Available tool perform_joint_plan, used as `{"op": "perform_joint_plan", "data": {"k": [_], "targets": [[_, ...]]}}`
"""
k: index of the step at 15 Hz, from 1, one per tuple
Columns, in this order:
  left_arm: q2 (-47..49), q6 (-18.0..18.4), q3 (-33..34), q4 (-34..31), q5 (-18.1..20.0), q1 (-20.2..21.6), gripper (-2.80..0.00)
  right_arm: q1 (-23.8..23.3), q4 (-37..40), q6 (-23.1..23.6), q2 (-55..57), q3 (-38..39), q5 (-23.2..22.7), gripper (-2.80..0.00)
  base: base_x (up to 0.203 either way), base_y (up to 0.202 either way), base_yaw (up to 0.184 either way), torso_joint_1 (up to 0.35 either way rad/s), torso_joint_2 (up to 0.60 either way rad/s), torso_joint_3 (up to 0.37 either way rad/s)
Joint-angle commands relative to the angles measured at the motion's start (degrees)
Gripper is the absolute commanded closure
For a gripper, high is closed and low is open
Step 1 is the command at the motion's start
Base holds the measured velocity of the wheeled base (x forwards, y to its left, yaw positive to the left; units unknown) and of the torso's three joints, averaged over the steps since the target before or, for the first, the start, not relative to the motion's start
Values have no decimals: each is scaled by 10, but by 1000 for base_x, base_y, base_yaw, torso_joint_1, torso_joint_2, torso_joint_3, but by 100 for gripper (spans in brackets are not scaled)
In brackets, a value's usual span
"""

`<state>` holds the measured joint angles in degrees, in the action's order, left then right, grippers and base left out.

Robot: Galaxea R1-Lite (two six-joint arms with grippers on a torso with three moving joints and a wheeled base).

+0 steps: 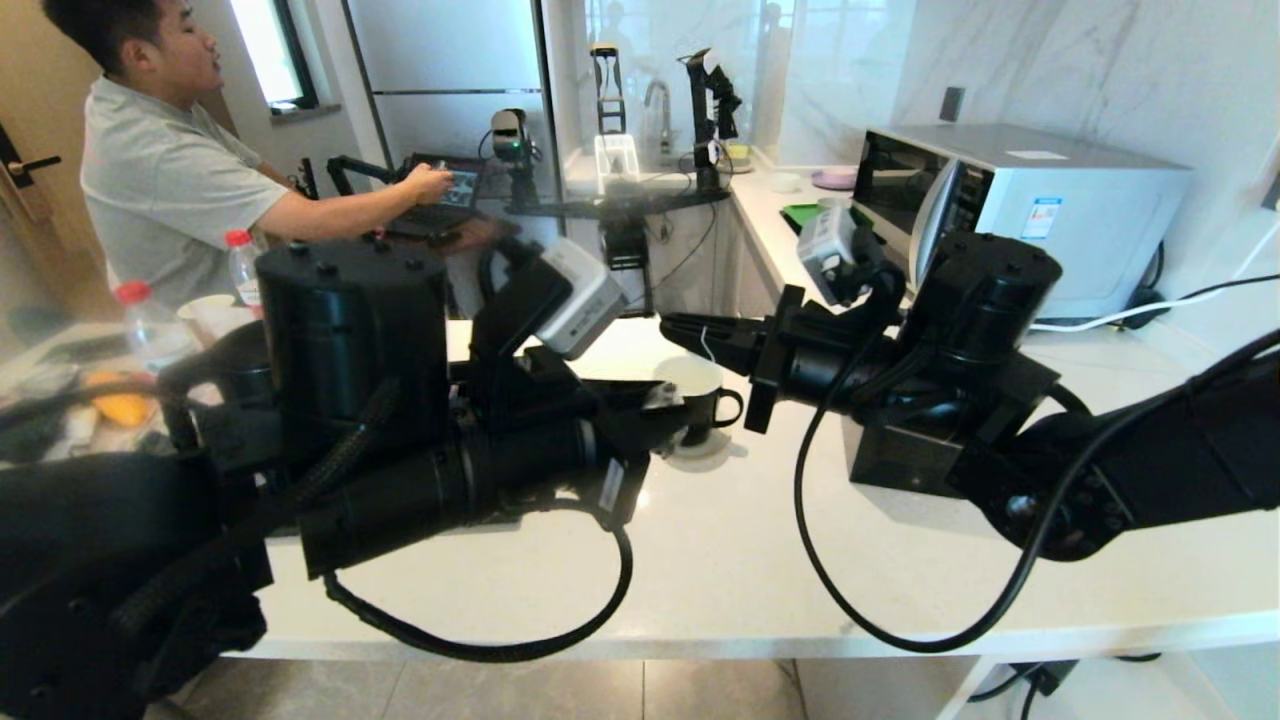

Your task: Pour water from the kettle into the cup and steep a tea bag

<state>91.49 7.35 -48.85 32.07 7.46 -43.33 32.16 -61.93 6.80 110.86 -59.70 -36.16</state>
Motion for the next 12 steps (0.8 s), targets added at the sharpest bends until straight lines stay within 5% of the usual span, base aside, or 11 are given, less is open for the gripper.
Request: {"op": "perform_joint_plan", "data": {"k": [1,12], "targets": [[3,-1,0,2,1,0,-280,0,-4,1,1,0,-2,0,0,0,0,0,0,0],[-1,-1,24,2,-1,15,-280,-6,-4,1,0,1,-1,0,0,0,0,0,0,0]]}}
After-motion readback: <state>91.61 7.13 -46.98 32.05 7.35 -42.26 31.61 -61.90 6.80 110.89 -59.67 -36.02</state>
